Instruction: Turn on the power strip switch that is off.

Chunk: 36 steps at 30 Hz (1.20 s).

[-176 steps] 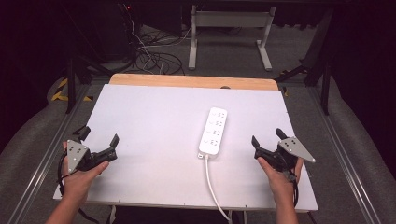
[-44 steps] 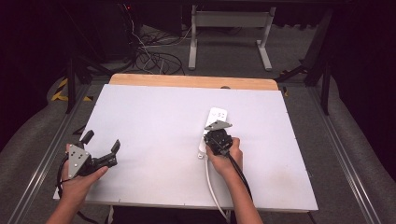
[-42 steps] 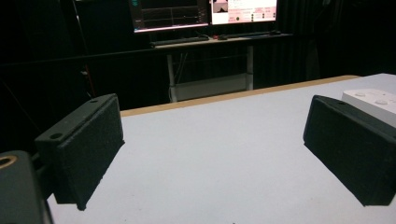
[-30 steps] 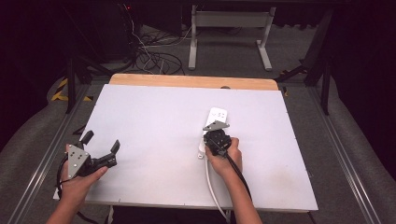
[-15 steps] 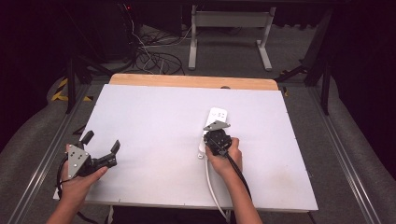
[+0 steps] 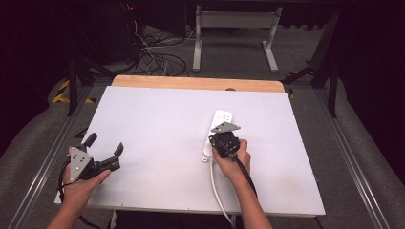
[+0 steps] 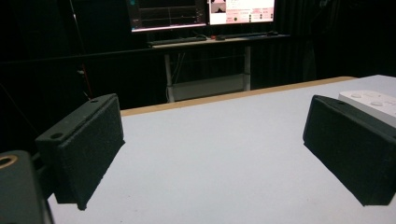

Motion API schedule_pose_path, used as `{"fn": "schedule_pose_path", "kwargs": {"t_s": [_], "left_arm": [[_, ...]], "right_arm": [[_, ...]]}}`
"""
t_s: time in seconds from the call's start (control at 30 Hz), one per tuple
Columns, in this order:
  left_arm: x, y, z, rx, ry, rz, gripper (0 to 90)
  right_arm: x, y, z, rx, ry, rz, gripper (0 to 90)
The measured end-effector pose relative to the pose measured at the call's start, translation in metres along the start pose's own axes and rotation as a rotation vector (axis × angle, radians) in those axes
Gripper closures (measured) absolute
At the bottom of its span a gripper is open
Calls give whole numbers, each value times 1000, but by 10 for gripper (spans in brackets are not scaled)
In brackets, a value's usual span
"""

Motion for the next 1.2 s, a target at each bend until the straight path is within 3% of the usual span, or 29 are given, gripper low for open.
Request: {"fn": "schedule_pose_path", "kwargs": {"t_s": [0.1, 0.3, 0.47, 0.5, 0.63, 0.87, 0.93, 1.03, 1.2], "left_arm": [[-1, 0, 1, -1, 5, 6, 56], [0, 0, -1, -4, 4, 5, 56], [0, 1, -1, -5, 3, 2, 57], [0, 1, -1, -5, 3, 2, 57], [1, 1, -1, -10, 4, -1, 57], [1, 2, -3, -18, -2, -2, 57], [1, 2, -3, -20, -1, 1, 57], [1, 2, -3, -25, 0, 1, 57], [1, 3, -3, -24, -4, -1, 57]], "right_arm": [[11, -17, -4, -7, 20, -103, 900], [11, -35, -11, -12, 39, -147, 900], [6, -54, -17, -26, 33, -219, 900], [1, -64, -19, -28, 29, -253, 900], [-13, -82, -27, -37, 60, -324, 900], [-28, -114, -27, -182, 57, -491, 900], [-30, -120, -29, -220, 56, -510, 862], [-32, -125, -33, -231, 81, -534, 883], [-36, -125, -40, -226, 109, -529, 863]]}}
Point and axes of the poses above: each handheld gripper's, and its own axes: y roughly forward along the jaws, x roughly out of its top, z roughly to its left, the point moved 5 cm from there along y, roughly forward along the jaws, and after that the axes turned 13 degrees about -y, right-handed, at the moved point
